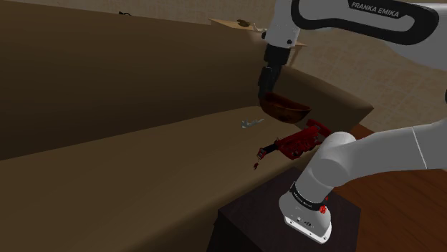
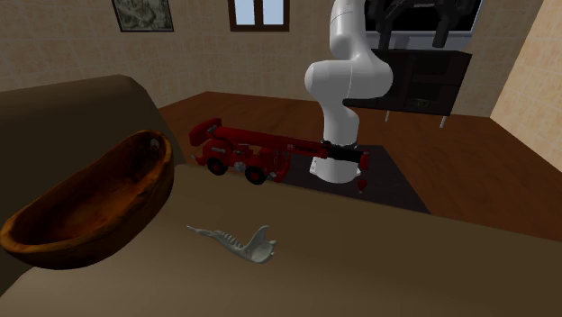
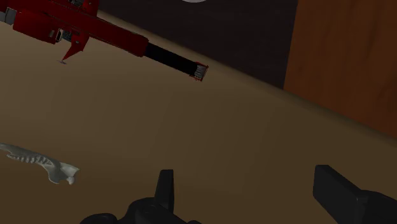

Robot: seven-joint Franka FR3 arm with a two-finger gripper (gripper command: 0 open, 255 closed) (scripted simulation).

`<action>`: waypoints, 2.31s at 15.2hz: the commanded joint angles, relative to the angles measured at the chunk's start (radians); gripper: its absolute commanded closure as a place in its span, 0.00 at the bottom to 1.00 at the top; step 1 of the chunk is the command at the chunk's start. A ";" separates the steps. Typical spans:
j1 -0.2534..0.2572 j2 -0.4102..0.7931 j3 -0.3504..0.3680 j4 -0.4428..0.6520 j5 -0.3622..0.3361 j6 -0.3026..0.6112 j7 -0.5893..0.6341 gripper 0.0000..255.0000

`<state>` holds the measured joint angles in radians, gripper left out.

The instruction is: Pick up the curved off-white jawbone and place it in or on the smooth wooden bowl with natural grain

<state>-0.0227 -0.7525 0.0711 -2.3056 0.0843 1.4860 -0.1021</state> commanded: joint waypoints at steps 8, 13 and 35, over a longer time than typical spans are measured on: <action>0.005 -0.064 -0.164 -0.190 -0.114 0.144 -0.299 0.00; -0.001 -0.041 -0.295 -0.275 -0.202 0.270 -0.512 0.00; 0.253 0.804 -0.928 -0.070 0.104 0.861 -1.718 0.00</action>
<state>0.2212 -0.0084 -0.8403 -2.4061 0.1135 2.3425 -1.7235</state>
